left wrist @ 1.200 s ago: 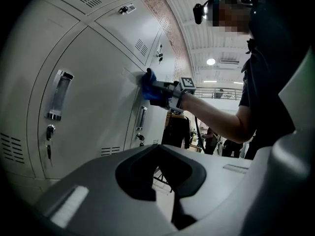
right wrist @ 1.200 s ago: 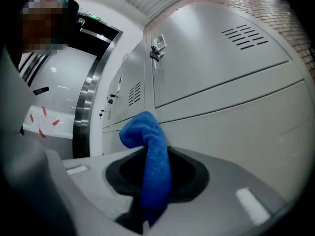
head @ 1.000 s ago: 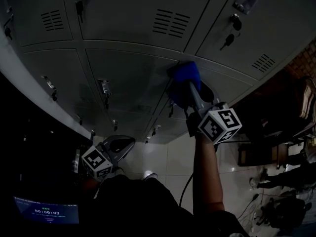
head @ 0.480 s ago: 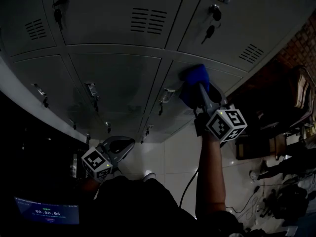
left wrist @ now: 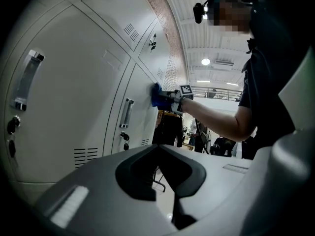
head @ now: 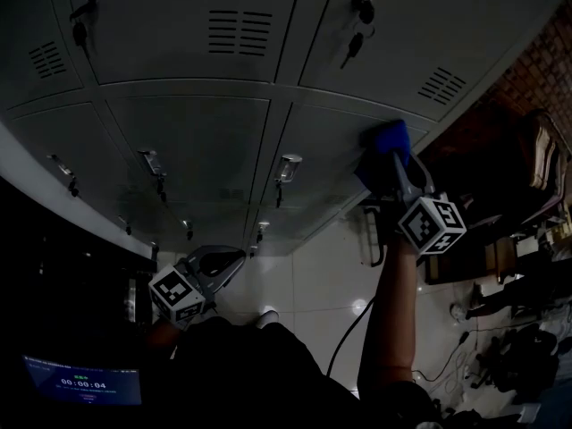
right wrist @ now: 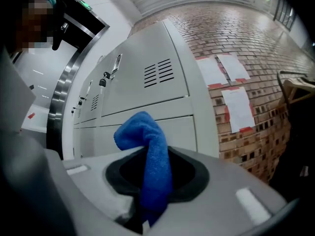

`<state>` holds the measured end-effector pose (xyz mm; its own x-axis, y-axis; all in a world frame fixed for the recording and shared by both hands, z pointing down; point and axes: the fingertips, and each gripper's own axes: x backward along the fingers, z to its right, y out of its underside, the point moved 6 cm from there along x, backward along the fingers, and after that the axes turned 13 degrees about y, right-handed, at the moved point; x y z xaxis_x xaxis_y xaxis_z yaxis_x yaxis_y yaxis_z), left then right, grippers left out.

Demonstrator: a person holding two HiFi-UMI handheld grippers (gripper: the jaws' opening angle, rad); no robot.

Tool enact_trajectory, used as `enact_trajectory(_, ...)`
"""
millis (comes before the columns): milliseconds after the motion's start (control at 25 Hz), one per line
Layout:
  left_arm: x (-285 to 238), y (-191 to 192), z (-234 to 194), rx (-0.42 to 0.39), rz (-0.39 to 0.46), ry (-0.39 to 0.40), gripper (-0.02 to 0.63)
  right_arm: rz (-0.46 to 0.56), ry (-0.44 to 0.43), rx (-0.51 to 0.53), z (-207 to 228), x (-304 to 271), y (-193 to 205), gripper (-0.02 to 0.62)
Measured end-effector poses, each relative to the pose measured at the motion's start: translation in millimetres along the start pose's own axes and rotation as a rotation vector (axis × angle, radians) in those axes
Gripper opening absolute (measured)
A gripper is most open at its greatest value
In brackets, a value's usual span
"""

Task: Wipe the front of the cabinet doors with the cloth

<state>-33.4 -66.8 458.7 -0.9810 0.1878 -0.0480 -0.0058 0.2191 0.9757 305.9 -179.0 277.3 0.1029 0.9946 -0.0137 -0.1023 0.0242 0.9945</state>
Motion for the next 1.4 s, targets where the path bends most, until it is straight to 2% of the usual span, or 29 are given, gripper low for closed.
enact_trajectory(480, -1.3, 1.9, 3.5, 0.001, -0.012, -0.001, 0.002, 0.019, 0.122, -0.006, 54.4, 12.1, -6.8, 0.083)
enact_trajectory(880, 14.9, 2.5, 9.4, -0.003, -0.005, -0.018, 0.002, 0.026, 0.186, -0.012, 59.5, 23.4, -5.4, 0.083)
enact_trajectory(1080, 28.0, 4.5, 12.2, 0.001, -0.003, -0.032, 0.002, 0.054, 0.094, -0.035, 16.6, 34.6, -0.5, 0.083)
enact_trajectory(1400, 48.6, 7.4, 15.1, 0.005, 0.002, -0.052, 0.002, -0.001, -0.174, -0.024, -99.4, 16.9, 38.4, 0.083)
